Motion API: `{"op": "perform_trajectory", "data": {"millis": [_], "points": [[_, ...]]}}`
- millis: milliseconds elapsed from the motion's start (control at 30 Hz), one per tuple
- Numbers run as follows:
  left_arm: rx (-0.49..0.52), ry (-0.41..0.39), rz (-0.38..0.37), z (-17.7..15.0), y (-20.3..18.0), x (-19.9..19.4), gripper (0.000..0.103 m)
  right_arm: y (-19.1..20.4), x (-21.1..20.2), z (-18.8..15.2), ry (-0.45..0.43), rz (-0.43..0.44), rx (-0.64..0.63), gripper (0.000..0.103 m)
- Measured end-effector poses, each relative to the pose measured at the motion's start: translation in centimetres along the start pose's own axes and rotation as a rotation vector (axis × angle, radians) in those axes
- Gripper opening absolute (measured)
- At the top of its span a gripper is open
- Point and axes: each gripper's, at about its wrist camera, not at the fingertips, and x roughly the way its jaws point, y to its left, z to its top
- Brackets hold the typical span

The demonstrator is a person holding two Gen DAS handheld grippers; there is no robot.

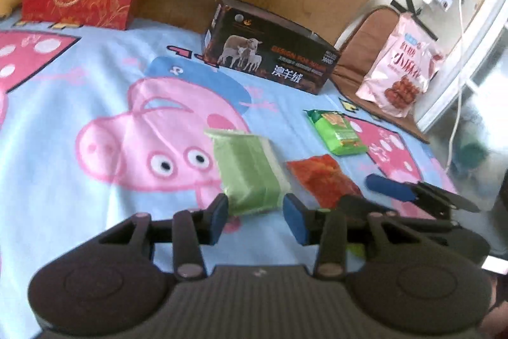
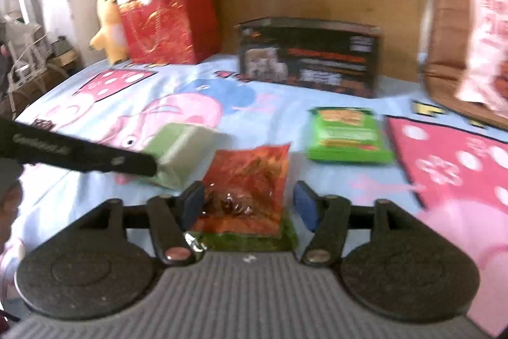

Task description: Organize snacks

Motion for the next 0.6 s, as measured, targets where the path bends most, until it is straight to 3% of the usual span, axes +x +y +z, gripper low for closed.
{"op": "perform_trajectory", "data": {"millis": [67,200,400,600], "points": [[-0.002,-0.016,0.017,0.1,0.3,-0.7,0.039,0.2,-1.2,0.1,-0.048,0.004,-0.022,0.067],[0.03,-0.06,0.12,0.8,0.0,-1.1,0.041,2.2,-1.7,0.4,-0.081,0.047,-0.108,0.068],[0.104,-0.123,0.325,1.6,0.3,-1.4,0.041,5.3,0.4,0.3,-0.047,0.1,-0.15,0.068],[0.091,-0.158,0.438,2.4,2.1,-0.3,0.041,6.7,2.9,1.0,0.006,0.108,-0.082,0.069]]}}
